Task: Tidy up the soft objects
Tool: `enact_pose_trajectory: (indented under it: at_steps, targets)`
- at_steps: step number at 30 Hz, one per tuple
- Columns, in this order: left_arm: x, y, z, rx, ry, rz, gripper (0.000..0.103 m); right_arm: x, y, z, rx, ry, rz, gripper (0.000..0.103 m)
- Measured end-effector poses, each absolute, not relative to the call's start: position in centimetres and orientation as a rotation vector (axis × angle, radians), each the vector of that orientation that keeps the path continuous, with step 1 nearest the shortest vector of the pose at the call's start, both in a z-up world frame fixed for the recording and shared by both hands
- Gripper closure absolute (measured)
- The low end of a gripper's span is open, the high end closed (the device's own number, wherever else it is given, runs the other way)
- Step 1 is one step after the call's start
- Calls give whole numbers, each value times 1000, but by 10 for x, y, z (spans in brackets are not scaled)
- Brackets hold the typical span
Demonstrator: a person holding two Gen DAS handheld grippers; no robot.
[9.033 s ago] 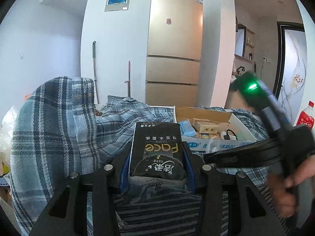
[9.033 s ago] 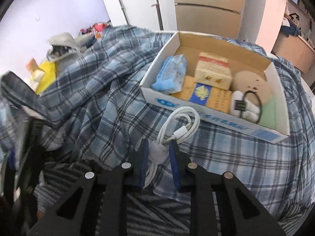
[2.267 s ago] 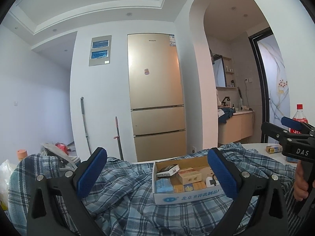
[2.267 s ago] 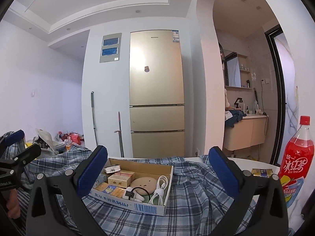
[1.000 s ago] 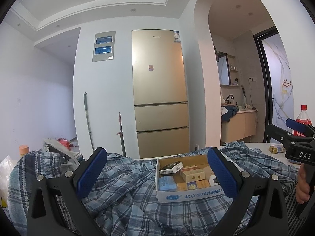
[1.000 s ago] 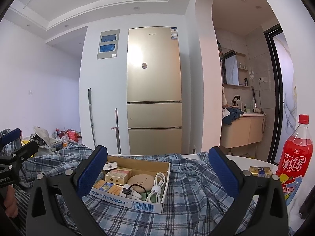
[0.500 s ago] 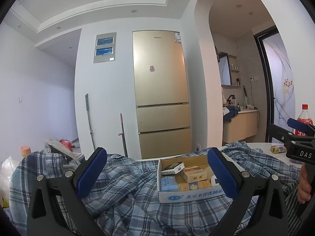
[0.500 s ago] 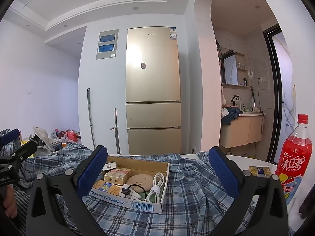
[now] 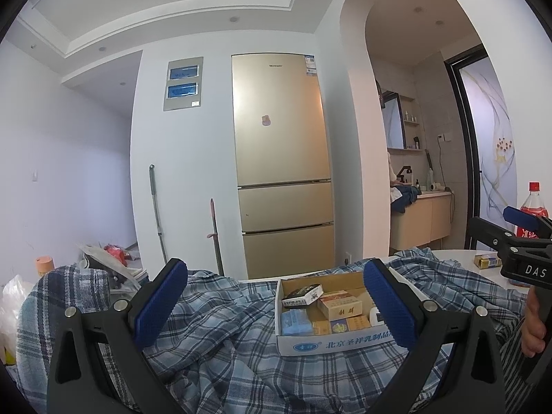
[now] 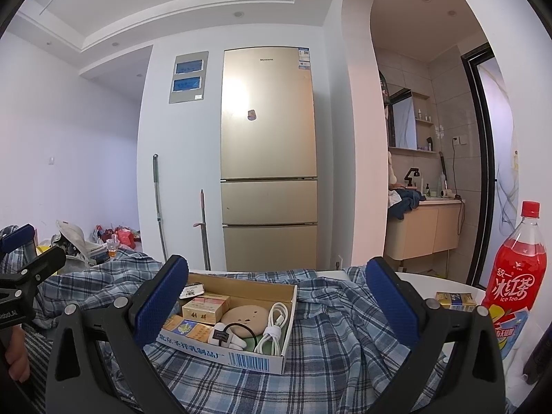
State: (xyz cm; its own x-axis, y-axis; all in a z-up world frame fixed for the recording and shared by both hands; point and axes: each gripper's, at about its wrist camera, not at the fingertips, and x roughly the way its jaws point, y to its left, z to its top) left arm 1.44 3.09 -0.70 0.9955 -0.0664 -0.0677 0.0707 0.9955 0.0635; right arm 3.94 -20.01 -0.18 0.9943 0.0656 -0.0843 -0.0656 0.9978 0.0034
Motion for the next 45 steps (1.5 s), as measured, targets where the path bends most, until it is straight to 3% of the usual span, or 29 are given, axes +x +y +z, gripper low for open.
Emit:
enact_pose_trajectory:
  at_steps: [45]
  targets:
    - [13,32,-8,69,62,-58,0,41,-198,-4,-5,101,61,0]
